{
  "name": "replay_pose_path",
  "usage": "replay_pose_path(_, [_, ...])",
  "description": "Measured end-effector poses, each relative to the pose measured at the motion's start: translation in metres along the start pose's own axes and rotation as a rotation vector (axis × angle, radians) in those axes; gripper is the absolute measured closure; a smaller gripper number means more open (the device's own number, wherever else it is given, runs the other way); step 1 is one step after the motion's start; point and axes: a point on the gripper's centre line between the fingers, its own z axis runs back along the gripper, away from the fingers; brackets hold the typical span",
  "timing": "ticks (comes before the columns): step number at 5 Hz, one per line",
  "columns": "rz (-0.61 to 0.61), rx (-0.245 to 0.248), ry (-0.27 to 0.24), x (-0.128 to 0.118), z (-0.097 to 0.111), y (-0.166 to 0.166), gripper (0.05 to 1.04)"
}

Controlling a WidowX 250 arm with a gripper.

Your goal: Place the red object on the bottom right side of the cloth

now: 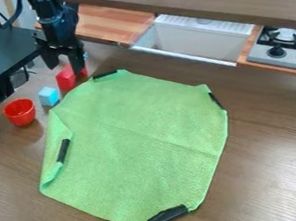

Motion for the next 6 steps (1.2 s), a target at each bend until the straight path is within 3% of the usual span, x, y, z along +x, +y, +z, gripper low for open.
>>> replay_pose_path(2, [0.027, 0.013, 0.032, 0.0, -0.014, 0.004, 0.082])
replay_pose_path(3, [0.029, 0.016, 0.058, -0.001, -0.022, 0.005, 0.133])
replay_pose_path(4, [0.044, 0.007, 0.085, -0.004, -0.03, 0.004, 0.399])
replay_pose_path(5, [0.032, -0.009, 0.069, -0.002, -0.031, 0.002, 0.494])
replay_pose_path(6, [0.034, -0.025, 0.059, -0.005, -0.029, -0.003, 0.494])
